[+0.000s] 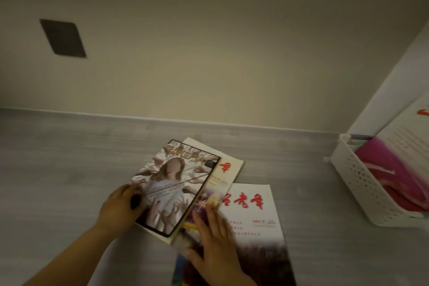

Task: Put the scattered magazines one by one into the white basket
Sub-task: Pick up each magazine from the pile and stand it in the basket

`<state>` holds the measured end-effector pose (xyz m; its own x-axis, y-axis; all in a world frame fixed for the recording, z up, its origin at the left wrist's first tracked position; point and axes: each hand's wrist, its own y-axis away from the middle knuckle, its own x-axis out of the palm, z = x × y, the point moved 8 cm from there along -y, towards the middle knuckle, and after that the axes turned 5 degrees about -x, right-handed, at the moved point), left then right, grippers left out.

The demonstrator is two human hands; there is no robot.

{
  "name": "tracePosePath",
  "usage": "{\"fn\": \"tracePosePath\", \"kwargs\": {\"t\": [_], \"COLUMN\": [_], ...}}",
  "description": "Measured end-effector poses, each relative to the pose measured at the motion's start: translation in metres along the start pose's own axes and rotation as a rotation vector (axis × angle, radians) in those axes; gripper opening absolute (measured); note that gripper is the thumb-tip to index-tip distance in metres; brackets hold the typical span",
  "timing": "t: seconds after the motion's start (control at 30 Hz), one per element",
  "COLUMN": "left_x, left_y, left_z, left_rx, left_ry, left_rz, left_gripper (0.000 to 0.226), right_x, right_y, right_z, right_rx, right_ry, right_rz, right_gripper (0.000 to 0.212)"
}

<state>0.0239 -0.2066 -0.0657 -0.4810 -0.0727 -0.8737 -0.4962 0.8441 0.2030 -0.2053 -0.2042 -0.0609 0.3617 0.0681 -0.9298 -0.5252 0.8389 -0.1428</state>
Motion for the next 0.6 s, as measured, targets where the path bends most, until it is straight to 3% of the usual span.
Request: {"fn": "tracePosePath", "kwargs": {"t": [0.07, 0.13, 0.3, 0.37, 0.47, 0.6], "left_x": [-0.002, -0.005, -0.009, -0.010, -0.017, -0.029], "left_y": [-0.012, -0.023, -0.045, -0.051, -0.055, -0.058], "left_z": [0.007, 0.008, 0.011, 0.010, 0.002, -0.021], "left_rx": [-0.025, -0.019, -0.061, -0.083, -0.066, 0.019], "left_ry": [0.017, 0.013, 0.057, 0.109, 0.088, 0.139], "left_rz": [0.043, 0.078, 0.136, 0.172, 0.232, 0.276], "left_gripper": [0.060, 0.065, 0.080, 0.073, 0.046, 0.046], "right_x": [0.010, 0.034, 0.044, 0.045, 0.041, 0.034], "right_y": [-0.009, -0.012, -0.019, -0.018, -0.018, -0.019], "right_z": [0.009, 0.009, 0.010, 0.007, 0.003, 0.001], "right_rx": [-0.022, -0.041, -0.065, -0.041, 0.000, 0.034], "right_ry": [-0.009, -0.104, -0.024, -0.012, -0.050, -0.119], "right_rz": [0.071, 0.258, 0.271, 0.301, 0.301, 0.275], "right_gripper": [0.072, 0.069, 0.072, 0.073, 0.055, 0.045]}}
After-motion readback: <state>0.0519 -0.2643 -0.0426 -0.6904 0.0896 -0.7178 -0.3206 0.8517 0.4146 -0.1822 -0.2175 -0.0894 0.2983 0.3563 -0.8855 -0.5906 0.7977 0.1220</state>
